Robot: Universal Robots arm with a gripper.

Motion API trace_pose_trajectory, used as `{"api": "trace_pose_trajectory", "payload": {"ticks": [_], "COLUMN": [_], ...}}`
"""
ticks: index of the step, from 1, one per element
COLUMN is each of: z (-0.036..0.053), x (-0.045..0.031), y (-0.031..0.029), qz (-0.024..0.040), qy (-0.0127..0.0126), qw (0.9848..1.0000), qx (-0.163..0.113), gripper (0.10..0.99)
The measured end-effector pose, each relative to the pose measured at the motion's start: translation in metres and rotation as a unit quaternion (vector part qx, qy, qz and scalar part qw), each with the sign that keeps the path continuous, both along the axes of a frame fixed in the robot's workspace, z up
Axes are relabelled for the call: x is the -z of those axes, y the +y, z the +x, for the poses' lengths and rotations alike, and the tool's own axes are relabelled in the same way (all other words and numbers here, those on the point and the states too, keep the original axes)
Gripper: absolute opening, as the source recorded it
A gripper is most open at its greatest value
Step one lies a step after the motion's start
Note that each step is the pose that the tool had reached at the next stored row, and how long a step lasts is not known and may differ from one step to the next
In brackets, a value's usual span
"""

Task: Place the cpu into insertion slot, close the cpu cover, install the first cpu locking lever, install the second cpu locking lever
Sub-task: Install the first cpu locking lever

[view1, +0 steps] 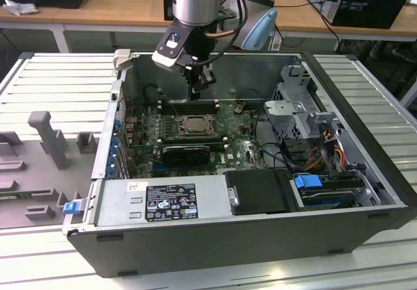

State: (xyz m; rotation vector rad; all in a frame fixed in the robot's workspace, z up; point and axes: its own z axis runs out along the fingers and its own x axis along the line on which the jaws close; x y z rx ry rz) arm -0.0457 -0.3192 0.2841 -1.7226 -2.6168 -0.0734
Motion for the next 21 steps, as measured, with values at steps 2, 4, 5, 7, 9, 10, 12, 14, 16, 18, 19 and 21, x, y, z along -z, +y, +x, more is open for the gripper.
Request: {"api": "trace_pose_trajectory", "payload": {"ticks": [2,4,5,7,9,10,12,14,16,18,19,21], "z": [0.0,0.0,0.0,0.0,0.0,0.0,0.0,0.0,0.0,0.0,0.0,0.0], "x": [0.0,0.0,0.0,0.0,0.0,0.0,0.0,0.0,0.0,0.0,0.0,0.0], "y": [0.0,0.0,0.0,0.0,0.0,0.0,0.0,0.0,0.0,0.0,0.0,0.0], "qz": [0.0,0.0,0.0,0.0,0.0,0.0,0.0,0.0,0.0,0.0,0.0,0.0], "qy": [0.0,0.0,0.0,0.0,0.0,0.0,0.0,0.0,0.0,0.0,0.0,0.0], "qw": [0.9999,0.9995,0.9993,0.9988,0.9982,0.998,0.9974,0.9966,0.9954,0.9941,0.9935,0.9918], "qx": [-0.013,-0.032,-0.037,-0.049,-0.06,-0.064,-0.073,-0.083,-0.096,-0.109,-0.113,-0.128], "gripper": [0.106,0.106,0.106,0.106,0.106,0.106,0.106,0.106,0.106,0.106,0.106,0.106]}}
